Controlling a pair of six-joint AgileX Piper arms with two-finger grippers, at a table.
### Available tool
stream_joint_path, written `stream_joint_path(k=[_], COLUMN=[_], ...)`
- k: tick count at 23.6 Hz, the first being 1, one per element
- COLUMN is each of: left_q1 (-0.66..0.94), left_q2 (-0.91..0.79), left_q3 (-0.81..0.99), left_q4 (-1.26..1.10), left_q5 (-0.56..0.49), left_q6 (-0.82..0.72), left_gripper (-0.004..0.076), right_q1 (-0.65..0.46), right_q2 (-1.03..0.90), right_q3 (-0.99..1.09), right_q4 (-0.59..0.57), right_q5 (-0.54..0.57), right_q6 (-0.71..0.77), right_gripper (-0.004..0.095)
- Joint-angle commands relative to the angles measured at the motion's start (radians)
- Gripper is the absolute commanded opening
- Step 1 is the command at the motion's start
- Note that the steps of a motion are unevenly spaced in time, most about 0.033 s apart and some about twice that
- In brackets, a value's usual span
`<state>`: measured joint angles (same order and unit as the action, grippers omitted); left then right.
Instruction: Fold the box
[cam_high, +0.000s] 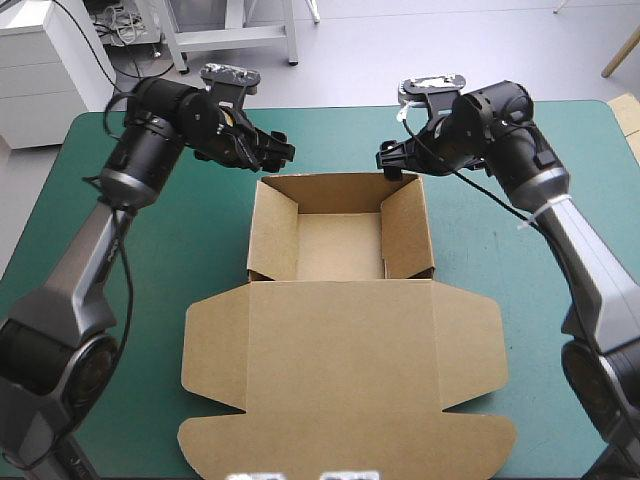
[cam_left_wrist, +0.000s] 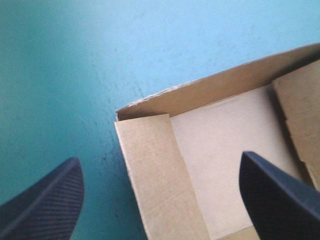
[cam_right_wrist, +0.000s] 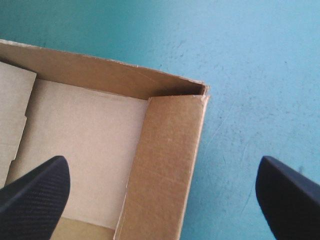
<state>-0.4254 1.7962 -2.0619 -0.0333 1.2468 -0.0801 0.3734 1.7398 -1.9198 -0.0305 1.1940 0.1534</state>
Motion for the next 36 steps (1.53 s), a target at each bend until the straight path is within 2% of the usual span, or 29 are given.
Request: stream_joint_path(k=[1, 3, 4, 5, 6, 8, 12, 17, 24, 28, 36], left_q1=[-0.006, -0.006, -0.006, -0.006, -0.006, -0.006, -0.006, -0.006, -0.006, -0.006, -0.006], left_q2=[-0.153, -0.253, -0.333, -0.376, -0.462, -0.583, -0.807, -1.058, -1.220, -1.279, -1.318], left_q3=[-0.035, -0.009, 0.022, 0.039, 0.094, 0.171, 0.400, 0.764, 1.034, 1.103, 1.110], left_q4=[-0.030, -0.034, -0.034, -0.034, -0.034, -0.030, -0.016, -0.065, -0.066, -0.064, -0.066], left_q5=[0.030, 0.030, 0.030, 0.030, 0.030, 0.030, 0.028, 0.013, -0.031, -0.043, -0.034], left_q6=[0.022, 0.026, 0.030, 0.041, 0.072, 0.086, 0.113, 0.093, 0.074, 0.074, 0.074], left_gripper=[0.0595, 0.0496, 0.0348, 0.0277, 0.0074, -0.0003, -0.0008, -0.0008, -0.0008, -0.0008, -0.0008], right_q1=[-0.004, -0.004, -0.004, -0.004, -0.004, -0.004, -0.004, -0.004, -0.004, -0.004, -0.004], right_q2=[-0.127, -0.185, -0.204, -0.206, -0.204, -0.186, -0.123, -0.012, 0.076, 0.098, 0.098], right_q3=[0.048, 0.130, 0.173, 0.186, 0.208, 0.212, 0.214, 0.273, 0.292, 0.292, 0.292], right_q4=[-0.014, -0.046, -0.053, -0.053, -0.053, -0.049, -0.048, -0.019, 0.038, 0.038, 0.038], right_q5=[-0.025, -0.025, -0.025, -0.025, -0.025, -0.025, -0.032, -0.107, -0.166, -0.160, -0.116], right_q6=[0.000, 0.002, 0.002, 0.002, 0.002, 0.017, 0.031, 0.047, 0.047, 0.040, 0.038], right_gripper=[0.0929, 0.0929, 0.0929, 0.0929, 0.0929, 0.0929, 0.0929, 0.0930, 0.0929, 0.0929, 0.0927])
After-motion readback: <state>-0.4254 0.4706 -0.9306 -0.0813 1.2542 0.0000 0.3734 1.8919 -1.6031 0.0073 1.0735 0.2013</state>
